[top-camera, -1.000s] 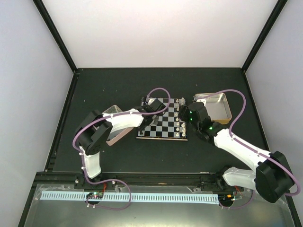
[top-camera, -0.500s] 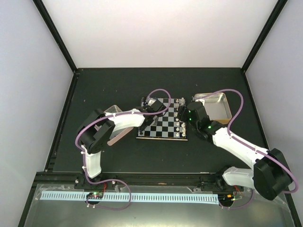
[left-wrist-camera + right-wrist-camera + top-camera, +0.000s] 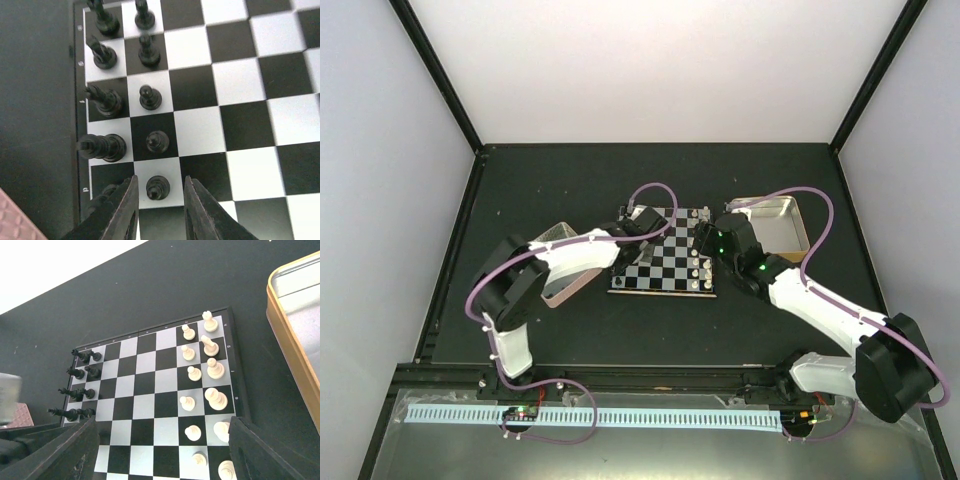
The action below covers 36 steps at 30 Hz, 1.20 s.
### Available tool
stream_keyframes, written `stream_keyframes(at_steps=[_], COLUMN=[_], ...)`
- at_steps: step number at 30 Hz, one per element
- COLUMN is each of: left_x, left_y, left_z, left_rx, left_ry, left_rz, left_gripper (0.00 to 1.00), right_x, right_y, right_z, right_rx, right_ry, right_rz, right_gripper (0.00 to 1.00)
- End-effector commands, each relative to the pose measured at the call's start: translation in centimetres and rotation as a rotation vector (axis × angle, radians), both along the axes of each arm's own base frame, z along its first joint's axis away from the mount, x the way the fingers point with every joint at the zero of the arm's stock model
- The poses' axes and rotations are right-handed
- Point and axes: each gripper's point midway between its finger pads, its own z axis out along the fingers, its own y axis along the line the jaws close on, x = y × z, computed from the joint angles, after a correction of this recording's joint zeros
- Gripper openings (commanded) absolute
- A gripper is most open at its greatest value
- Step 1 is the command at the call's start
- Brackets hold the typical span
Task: Set up the chess pieces on the board
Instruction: Place the chess piece on the chessboard, then adjust the storage box at the center of the board.
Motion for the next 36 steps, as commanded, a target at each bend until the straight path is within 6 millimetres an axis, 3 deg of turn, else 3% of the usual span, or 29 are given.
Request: stream_keyframes(at_steps=[1, 7, 12, 18, 23, 31, 36], left_x=[-0.3, -0.8, -0.5, 0.5, 1.1, 3.1, 3.6], left_y=[0.0, 3.2, 9.0, 17.6, 22.4, 24.9, 26.3], left_z=[5.4, 8.0, 8.0, 6.7, 5.5, 3.2, 1.5], left_rx=[-0.110, -0.173, -0.211, -0.238, -0.142, 0.010, 0.062], left_ry=[-0.056, -0.041, 0.017, 0.154, 0.209, 0.318, 0.411], left_rz=[-0.018, -0.003, 0.082, 0.203, 0.266, 0.249, 0.253], left_gripper=[0.28, 0.36, 0.49, 0.62, 0.70, 0.71, 0.58], right_x=[0.5, 0.5, 0.4, 0.5, 0.2, -0.4, -0.6], right_y=[0.0, 0.3, 0.6, 1.0, 0.9, 0.3, -0.1], right_z=[1.4, 1.4, 1.1, 1.0, 0.6, 0.3, 0.7], right_rx=[0.031, 0.038, 0.050, 0.065, 0.075, 0.083, 0.089], right_ry=[-0.026, -0.023, -0.016, -0.022, -0.028, -0.023, -0.038], right_rz=[-0.016, -0.005, 0.008, 0.026, 0.031, 0.042, 0.042], right_gripper=[0.72, 0.72, 0.71, 0.71, 0.71, 0.72, 0.72])
